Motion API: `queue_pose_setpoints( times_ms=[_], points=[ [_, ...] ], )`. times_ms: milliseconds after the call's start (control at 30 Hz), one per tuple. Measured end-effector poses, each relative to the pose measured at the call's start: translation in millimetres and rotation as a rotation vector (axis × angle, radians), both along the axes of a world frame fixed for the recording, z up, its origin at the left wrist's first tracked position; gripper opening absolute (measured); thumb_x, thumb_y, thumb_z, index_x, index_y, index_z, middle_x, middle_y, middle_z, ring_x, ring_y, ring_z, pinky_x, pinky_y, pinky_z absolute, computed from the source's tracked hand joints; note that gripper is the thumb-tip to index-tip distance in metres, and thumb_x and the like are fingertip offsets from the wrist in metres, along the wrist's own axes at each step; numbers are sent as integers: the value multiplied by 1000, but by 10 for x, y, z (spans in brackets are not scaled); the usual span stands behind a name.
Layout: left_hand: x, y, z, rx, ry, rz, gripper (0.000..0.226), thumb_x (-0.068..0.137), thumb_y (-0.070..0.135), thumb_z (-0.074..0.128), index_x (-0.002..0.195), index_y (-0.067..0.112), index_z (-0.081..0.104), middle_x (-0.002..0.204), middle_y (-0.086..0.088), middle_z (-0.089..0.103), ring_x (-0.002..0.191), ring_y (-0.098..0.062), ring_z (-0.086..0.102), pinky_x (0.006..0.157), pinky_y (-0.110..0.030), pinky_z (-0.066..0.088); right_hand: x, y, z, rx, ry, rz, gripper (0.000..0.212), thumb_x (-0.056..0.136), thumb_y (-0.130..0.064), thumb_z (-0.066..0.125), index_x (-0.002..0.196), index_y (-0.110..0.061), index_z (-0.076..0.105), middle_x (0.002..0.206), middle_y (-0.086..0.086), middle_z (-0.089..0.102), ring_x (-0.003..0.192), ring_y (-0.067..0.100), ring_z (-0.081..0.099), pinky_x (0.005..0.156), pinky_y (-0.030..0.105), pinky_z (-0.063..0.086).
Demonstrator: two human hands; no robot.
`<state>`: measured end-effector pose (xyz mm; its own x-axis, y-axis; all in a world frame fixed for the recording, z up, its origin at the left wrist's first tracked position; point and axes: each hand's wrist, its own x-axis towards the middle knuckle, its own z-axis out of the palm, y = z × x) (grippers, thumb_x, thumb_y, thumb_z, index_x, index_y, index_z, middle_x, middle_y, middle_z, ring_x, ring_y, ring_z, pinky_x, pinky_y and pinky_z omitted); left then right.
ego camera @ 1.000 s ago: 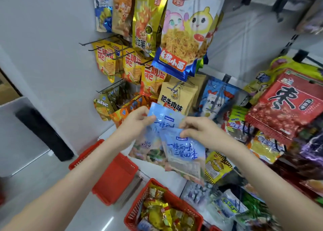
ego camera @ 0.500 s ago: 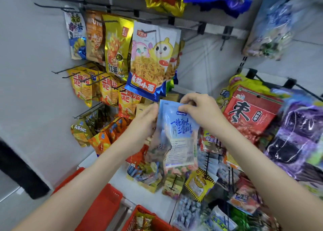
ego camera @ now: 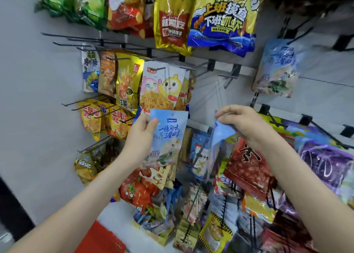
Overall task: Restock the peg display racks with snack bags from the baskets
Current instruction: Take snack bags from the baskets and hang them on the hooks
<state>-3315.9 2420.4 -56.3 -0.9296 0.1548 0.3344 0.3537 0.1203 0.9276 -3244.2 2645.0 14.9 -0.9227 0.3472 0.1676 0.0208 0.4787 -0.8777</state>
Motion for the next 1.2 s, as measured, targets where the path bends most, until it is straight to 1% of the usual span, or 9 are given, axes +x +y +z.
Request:
queue_pose_setpoints(
  times_ms=[67, 200, 300, 367, 433, 600, 800, 1100, 1200],
  points=[
    [55, 73, 31, -22, 23, -35, 34, 101, 22, 44, 71, 16, 28, 61, 3, 22, 50, -11, 23, 55, -32, 19, 13, -119, 14, -201, -38, 83, 18, 90, 3, 56, 80, -8, 66, 71, 12, 61, 48, 7, 57, 47, 16, 44],
    [170, 219, 32, -60, 3, -144, 32, 102, 16, 42, 72, 12, 31, 59, -1, 27, 45, -1, 27, 49, -21, 24, -15, -401, -13, -308, -50, 241, 17, 92, 5, 49, 89, -2, 63, 84, 15, 71, 75, 17, 71, 67, 20, 58],
    [163, 217, -12, 5, -74, -281, 30, 102, 29, 42, 95, 0, 46, 90, -21, 55, 78, -15, 51, 71, -31, 41, -63, -498, -58, 31, -8, 199, 23, 91, 7, 45, 89, -9, 61, 89, 15, 71, 73, 11, 69, 67, 15, 56],
    [185, 203, -57, 23, -141, -322, 39, 97, 49, 41, 113, 17, 56, 115, -4, 61, 104, -7, 55, 91, -28, 44, -101, -536, -116, 175, 25, 167, 28, 90, 5, 42, 83, -16, 61, 85, 12, 72, 68, 10, 69, 68, 17, 56],
    [247, 206, -69, 21, -144, -300, 30, 91, 53, 42, 107, 31, 55, 100, 13, 59, 88, 9, 55, 79, -12, 44, -141, -555, -170, 221, 35, 141, 27, 89, 3, 45, 83, -17, 62, 80, 7, 73, 68, 11, 70, 73, 25, 58],
    [242, 227, -70, 68, -115, -95, 12, 96, 22, 57, 104, 16, 64, 94, -5, 71, 86, -23, 68, 82, -52, 54, -210, -582, -218, 378, 13, 160, 4, 88, -20, 65, 87, -16, 66, 80, -2, 69, 76, 12, 67, 77, 29, 54],
    [159, 202, 7, 95, -163, -147, 15, 96, 14, 57, 109, 9, 64, 100, -12, 72, 91, -30, 69, 81, -59, 53, -304, -395, -115, 694, 51, 173, 9, 89, -25, 65, 95, -21, 69, 100, -7, 51, 104, 9, 43, 90, 30, 29],
    [205, 372, 214, 218, -138, -241, 24, 99, 20, 51, 107, -1, 59, 105, -21, 67, 96, -34, 66, 86, -55, 52, -81, -206, 78, 506, 1, 290, 18, 96, -26, 55, 85, -16, 67, 83, 3, 67, 73, 9, 54, 61, 19, 37],
    [231, 517, 347, 230, -71, -263, 20, 99, 17, 51, 95, -2, 57, 87, -8, 69, 78, -16, 67, 69, -31, 56, 3, -136, 189, 550, 57, 229, 22, 97, -27, 53, 84, -15, 65, 70, -5, 59, 62, 4, 48, 56, 15, 34]
  ],
)
